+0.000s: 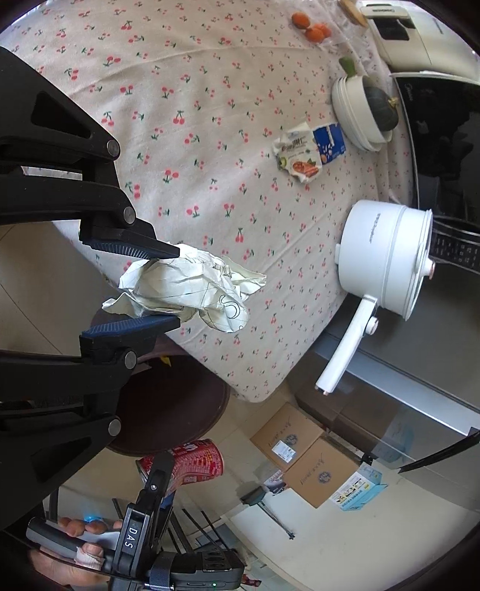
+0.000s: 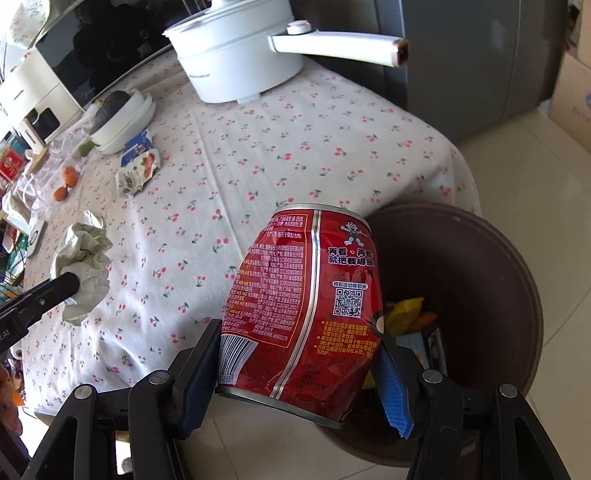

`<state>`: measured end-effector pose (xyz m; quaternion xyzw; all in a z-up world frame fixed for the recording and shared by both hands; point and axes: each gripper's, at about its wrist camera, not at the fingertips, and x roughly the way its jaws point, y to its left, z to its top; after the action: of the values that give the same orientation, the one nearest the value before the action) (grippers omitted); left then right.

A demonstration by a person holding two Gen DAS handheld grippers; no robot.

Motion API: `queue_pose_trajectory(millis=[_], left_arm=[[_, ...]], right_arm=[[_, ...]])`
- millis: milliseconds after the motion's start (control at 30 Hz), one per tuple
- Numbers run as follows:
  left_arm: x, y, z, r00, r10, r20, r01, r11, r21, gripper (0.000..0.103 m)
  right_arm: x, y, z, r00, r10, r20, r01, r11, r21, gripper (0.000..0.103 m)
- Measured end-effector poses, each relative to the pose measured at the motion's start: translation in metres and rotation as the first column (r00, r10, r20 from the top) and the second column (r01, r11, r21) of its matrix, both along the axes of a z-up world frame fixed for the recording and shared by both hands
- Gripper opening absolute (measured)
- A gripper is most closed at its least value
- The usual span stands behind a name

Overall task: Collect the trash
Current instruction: 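Carry the crushed can and plastic bag toward the brown bin, then open the right tool dropping the can while the left tool releases the bag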

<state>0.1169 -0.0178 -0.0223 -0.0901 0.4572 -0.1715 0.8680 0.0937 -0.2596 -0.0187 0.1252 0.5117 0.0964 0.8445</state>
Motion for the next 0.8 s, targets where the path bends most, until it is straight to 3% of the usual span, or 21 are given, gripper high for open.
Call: queue_pose_trajectory(millis=[367,667,700,767,800], left_arm=[[0.009,-0.104,-0.026,0.979,-0.201,-0.044,0.201,0.980,-0.017,0.033],[0.007,-0.154,-0.050,0.960,-0.270,-0.077,0.271,0.963,0.000,0.038],[0.008,-0.157,-0.050,0.960,-0.269,-0.074,0.271,0.963,0.008,0.044],[0.010,-0.160,-0.051,0.967,-0.241,-0.080,0.246,0.968,0.058,0.070],[0.012,-0.161,-0.052,0.971,-0.224,-0.085,0.231,0.969,0.086,0.090]], right_arm=[[-0.014,-0.065,-0.012,0.995,-0.094,-0.027,0.093,0.994,-0.053,0.065],[-0.027,-0.110,-0.025,0.986,-0.151,-0.066,0.146,0.986,-0.081,0.065],[-0.028,-0.113,-0.025,0.986,-0.155,-0.067,0.149,0.986,-0.079,0.065],[-0.030,-0.119,-0.026,0.985,-0.160,-0.069,0.155,0.985,-0.074,0.065],[-0.030,-0.121,-0.026,0.984,-0.162,-0.071,0.157,0.985,-0.072,0.065]])
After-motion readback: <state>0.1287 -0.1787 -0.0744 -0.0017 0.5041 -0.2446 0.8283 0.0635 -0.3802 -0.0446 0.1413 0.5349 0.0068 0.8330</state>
